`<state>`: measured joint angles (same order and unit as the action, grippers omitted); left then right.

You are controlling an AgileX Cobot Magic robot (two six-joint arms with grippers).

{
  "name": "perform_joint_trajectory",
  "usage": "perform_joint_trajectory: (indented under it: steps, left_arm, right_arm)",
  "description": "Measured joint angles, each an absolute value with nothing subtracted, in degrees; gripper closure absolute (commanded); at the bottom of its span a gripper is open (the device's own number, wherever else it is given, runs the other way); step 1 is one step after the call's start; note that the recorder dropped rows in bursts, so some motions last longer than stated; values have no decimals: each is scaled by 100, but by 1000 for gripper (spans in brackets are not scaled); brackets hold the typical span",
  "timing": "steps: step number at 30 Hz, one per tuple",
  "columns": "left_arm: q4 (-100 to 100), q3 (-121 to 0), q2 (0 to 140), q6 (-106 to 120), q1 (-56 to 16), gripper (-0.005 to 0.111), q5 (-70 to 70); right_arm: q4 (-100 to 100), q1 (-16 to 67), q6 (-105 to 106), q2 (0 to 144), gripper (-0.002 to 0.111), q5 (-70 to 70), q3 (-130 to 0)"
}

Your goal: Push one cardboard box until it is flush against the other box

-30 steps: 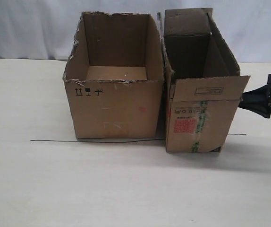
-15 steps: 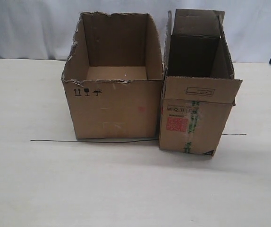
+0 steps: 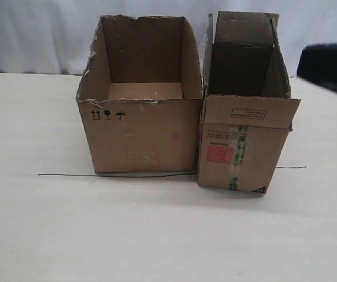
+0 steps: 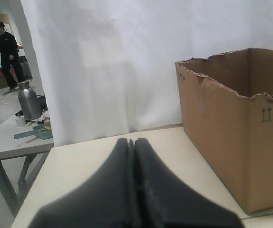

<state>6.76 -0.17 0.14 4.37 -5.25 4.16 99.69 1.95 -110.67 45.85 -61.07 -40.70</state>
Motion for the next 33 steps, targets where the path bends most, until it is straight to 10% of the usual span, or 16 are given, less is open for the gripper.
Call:
perform_joint_trajectory:
  steps: [14,23,26,33]
  left_arm:
    - [676,-17,14,437,-525,107,416]
    - [676,-17,14,437,-525,107,416]
    - [676,-17,14,437,-525,107,416]
    - [676,-17,14,437,-525,107,416]
  right_arm:
    - [9710,469,-7451,4676,103,380,-4078]
    - [3889,522,-2183,5399,103,4158,-4955]
    - [652,1356,-63,5606,103,5490,-5633]
    - [-58,3242,223,5617,103,5975,-5223]
